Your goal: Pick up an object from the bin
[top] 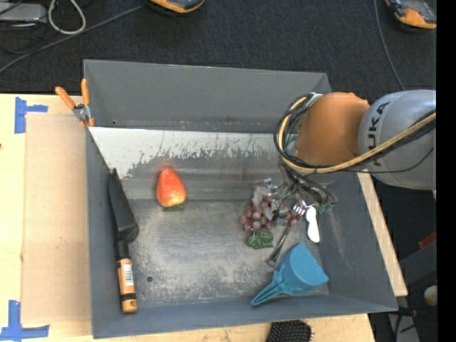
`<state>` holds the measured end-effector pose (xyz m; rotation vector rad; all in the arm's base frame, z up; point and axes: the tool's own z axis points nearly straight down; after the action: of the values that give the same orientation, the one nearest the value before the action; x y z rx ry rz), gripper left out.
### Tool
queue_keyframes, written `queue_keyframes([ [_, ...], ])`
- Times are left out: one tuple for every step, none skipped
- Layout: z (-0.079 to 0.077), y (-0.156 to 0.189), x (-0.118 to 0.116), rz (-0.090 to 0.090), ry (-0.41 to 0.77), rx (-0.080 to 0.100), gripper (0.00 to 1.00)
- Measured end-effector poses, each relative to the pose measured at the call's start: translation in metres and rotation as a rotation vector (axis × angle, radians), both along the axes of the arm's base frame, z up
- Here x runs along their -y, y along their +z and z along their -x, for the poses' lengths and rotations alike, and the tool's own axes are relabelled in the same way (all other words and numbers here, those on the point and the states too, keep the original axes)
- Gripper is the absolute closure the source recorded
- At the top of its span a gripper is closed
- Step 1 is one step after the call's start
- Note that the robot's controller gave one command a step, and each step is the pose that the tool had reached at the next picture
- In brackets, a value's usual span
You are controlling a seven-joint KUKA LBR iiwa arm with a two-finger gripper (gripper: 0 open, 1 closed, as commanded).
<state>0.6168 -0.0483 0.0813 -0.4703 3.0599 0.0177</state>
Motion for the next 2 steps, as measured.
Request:
queue_keyframes([
  [0.007, 0.066, 0.009, -0.004, -0.117, -0.007, 1.0],
  [0.003, -0.003, 0.033, -0.013, -0.171, 0.004, 1.0],
])
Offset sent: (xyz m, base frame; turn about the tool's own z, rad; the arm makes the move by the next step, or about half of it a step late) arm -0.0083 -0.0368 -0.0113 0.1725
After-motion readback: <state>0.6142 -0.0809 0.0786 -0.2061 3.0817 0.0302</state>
